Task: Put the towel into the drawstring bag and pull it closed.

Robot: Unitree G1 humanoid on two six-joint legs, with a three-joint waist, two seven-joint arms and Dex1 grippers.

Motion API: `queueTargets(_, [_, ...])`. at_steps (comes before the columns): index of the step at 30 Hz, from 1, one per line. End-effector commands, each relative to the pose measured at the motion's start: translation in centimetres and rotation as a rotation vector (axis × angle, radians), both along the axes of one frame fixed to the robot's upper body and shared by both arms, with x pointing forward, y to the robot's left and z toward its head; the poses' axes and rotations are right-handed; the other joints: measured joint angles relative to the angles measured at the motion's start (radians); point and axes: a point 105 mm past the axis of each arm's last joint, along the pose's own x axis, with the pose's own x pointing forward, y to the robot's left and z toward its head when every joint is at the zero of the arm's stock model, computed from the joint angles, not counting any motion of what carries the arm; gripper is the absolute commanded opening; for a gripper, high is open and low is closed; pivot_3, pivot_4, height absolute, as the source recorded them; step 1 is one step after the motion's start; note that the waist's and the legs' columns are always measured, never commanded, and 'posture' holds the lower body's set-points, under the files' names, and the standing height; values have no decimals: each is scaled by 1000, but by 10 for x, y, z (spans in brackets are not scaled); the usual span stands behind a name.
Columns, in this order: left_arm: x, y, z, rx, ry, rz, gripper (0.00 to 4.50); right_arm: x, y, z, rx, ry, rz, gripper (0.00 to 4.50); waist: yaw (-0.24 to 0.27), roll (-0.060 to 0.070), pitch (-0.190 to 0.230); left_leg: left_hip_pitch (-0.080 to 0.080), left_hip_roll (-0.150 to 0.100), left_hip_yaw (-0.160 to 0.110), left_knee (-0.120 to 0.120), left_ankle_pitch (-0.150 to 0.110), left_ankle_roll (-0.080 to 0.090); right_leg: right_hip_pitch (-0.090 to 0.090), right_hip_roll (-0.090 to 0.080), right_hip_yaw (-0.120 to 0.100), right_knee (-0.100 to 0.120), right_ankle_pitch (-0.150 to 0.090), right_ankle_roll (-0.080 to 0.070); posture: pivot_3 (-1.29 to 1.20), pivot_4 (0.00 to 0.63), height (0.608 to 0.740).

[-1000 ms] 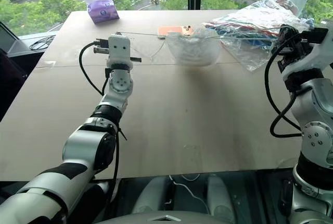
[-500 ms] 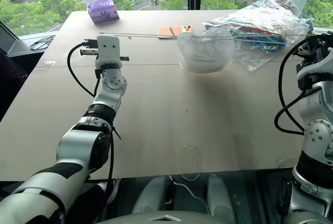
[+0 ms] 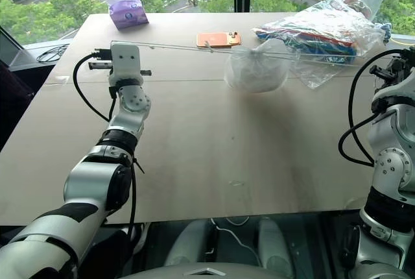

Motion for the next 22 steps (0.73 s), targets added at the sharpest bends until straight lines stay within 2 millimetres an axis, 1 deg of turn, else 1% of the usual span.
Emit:
queueTargets(1, [5,-14,0,-133,-23,-253,47,0,35,-4,-67,49,267,0,-3,0,0,0,0,0,0,0,0,0,0,0,0,0,0,0,150,740])
queueTargets(2, [7,-31,-1,-113,-7,-370,47,1,54,-16,-98,107,376,0,-3,0,0,0,0,1,0,0,0,0,0,-1,0,0,0,0,150,740])
queueTargets(3, [8,-46,-5,-86,21,-473,47,-1,67,-29,-133,163,457,0,-3,0,0,0,0,1,0,0,0,1,0,-1,0,0,0,0,150,740])
queueTargets(4, [8,-55,-7,-69,41,-537,47,-3,73,-37,-151,199,505,0,-3,0,0,0,0,2,0,0,0,1,0,-1,-1,0,0,0,150,740])
queueTargets(5, [7,-69,-15,-62,86,-653,47,-6,82,-48,-191,240,569,0,-3,0,0,0,0,1,0,0,0,1,0,-1,-1,0,0,0,150,740])
queueTargets(7, [-2,-97,-33,4,199,-899,0,-19,97,-63,-252,297,728,627,-4,0,0,0,0,2,0,0,0,1,0,-1,-1,0,0,0,150,740])
queueTargets(8, [-10,-106,-43,33,265,-1015,266,-25,101,-68,-287,311,799,928,-8,0,0,0,-1,2,0,0,0,1,0,-1,-2,0,0,0,150,740])
queueTargets(9, [-17,-110,-49,68,311,-1088,560,-29,103,-70,-313,314,845,1359,-11,0,0,0,-1,2,0,0,0,1,0,-1,-2,0,0,0,150,740])
queueTargets(10, [-24,-110,-60,121,398,-1149,885,-34,101,-74,-352,339,877,1847,-18,0,0,0,0,2,0,0,0,1,0,0,-2,0,0,0,150,740])
queueTargets(11, [-30,-108,-67,154,456,-1183,1499,-36,98,-76,-378,358,894,2499,-21,0,0,0,0,1,0,0,0,1,1,1,-2,0,0,0,150,740])
queueTargets(12, [-35,-104,-76,179,530,-1206,1862,-38,93,-79,-423,370,899,2820,-26,0,0,2,0,1,0,0,0,1,1,2,-1,0,0,0,150,740])
queueTargets(13, [-45,-97,-86,209,615,-1244,2304,-42,87,-81,-467,372,930,3263,-32,0,0,2,1,-1,0,0,0,1,2,2,0,0,0,0,150,740])
queueTargets(14, [-55,-91,-92,205,680,-1280,2944,-46,83,-80,-512,341,965,3321,-33,0,0,2,2,-2,0,0,0,1,3,2,1,0,0,0,150,740])
queueTargets(15, [-64,-82,-96,206,730,-1297,3092,-49,79,-79,-564,315,992,3321,-37,0,0,3,2,-2,0,0,0,1,3,2,1,0,0,0,150,740])
queueTargets(16, [-69,-74,-97,211,755,-1292,3646,-50,73,-80,-589,305,1006,3321,-40,0,0,3,2,-3,0,0,0,2,3,2,1,0,0,0,150,740])
queueTargets(17, [-76,-64,-97,209,781,-1283,4080,-52,66,-83,-605,308,1022,3321,-40,0,0,4,3,-2,0,0,0,2,4,3,1,0,0,0,150,740])
queueTargets(18, [-81,-58,-97,207,799,-1280,4416,-53,59,-87,-612,317,1035,3321,-39,0,0,5,4,-2,0,0,0,3,4,3,1,0,0,0,150,740])
queueTargets(20, [-95,-48,-92,180,825,-1314,4416,-54,46,-94,-611,325,1057,3321,-34,0,0,5,5,-2,1,0,0,4,3,3,1,0,0,0,150,740])
queueTargets(22, [-102,-36,-87,181,840,-1299,4416,-54,33,-101,-613,336,1064,3321,-31,0,0,6,5,-2,2,0,0,6,2,3,0,0,0,0,150,740])
